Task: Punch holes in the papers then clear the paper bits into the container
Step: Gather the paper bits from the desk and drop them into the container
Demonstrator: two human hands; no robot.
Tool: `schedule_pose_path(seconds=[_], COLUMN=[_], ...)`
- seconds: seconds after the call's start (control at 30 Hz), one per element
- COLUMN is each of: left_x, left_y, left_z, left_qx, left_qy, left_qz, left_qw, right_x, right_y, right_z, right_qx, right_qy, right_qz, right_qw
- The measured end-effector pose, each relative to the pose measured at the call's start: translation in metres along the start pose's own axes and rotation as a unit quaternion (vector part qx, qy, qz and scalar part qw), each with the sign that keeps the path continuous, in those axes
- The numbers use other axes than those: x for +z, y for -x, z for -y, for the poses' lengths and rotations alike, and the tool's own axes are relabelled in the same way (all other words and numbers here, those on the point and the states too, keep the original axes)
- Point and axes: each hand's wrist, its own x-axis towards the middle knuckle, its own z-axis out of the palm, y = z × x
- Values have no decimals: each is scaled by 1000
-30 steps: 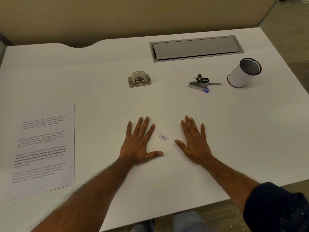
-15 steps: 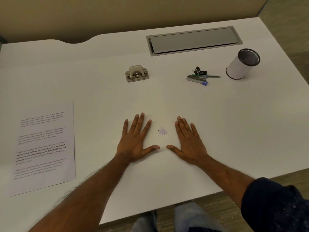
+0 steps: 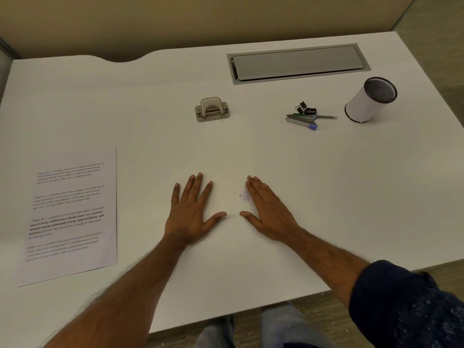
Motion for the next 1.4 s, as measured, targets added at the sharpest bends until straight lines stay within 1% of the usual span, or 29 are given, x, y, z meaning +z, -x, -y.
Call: schedule_pose_path(seconds=[0.17,0.4,0.6,1.03,1.17,1.23,1.33,1.4], left_x=[0,1,0,-1,-3,-6,-11,-16], left_y=[0,0,-3,-6,-7,-8,-9,-10], left_z=[0,0,-2,-2,-2,-3,-4,-6], left_qx=[-3,-4,-12,-16,-17,-19,-24,-15], left_qy=[1,3,11,13,15,10,20,53], left_qz=[1,-2,-7,-23,-17,-11,-13,-25], left_qw=[1000,1000,1000,1000,1000,1000,999,998], right_x=[2,7,-1,-10,-12,-13,-19,-22], right_y=[-9,-1,-8,-20,-25,-27,-32,-35], right_z=[7,6,2,2,4,6,8,9], right_qx=[-84,-115,-160,-196,-189,-176,-104,-23], right_qy=[39,51,79,92,85,67,4,-107], right_qz=[7,-34,-77,-122,-127,-114,-84,-94], right_qw=[996,991,981,969,970,975,991,990])
